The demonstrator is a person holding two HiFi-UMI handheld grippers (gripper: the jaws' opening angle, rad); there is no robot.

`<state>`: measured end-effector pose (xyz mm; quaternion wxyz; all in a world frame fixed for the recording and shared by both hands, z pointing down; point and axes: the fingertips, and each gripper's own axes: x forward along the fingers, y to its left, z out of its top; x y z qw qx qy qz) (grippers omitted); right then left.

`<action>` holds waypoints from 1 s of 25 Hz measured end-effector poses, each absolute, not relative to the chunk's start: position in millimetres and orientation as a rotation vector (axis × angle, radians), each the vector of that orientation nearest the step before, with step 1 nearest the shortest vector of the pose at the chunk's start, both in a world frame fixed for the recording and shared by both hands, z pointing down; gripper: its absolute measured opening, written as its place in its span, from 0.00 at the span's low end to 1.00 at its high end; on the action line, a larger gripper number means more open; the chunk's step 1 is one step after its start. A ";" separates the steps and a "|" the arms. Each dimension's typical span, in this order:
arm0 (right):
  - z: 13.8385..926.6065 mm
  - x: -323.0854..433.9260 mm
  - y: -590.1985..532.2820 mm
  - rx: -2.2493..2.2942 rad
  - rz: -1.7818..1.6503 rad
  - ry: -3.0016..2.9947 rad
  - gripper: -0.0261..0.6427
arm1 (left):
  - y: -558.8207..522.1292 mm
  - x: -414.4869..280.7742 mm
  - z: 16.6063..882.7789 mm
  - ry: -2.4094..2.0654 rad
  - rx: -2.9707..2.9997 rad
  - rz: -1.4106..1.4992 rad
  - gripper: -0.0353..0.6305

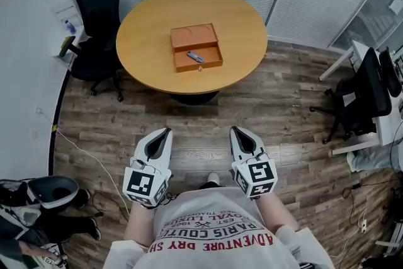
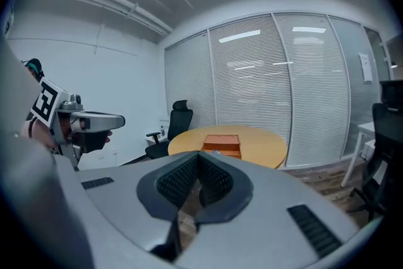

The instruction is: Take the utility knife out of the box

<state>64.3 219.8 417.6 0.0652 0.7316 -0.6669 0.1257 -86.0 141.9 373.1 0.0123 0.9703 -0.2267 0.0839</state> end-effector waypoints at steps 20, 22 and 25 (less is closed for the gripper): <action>451.5 158.3 125.6 2.124 0.476 -2.014 0.05 | 60.3 8.3 402.9 -0.716 2.984 0.335 0.05; 451.6 164.3 107.2 2.129 0.478 -1.996 0.05 | 39.0 15.1 401.3 -0.699 2.988 0.324 0.05; 451.5 172.5 76.9 2.138 0.489 -1.966 0.05 | 2.2 23.3 399.7 -0.681 2.985 0.317 0.05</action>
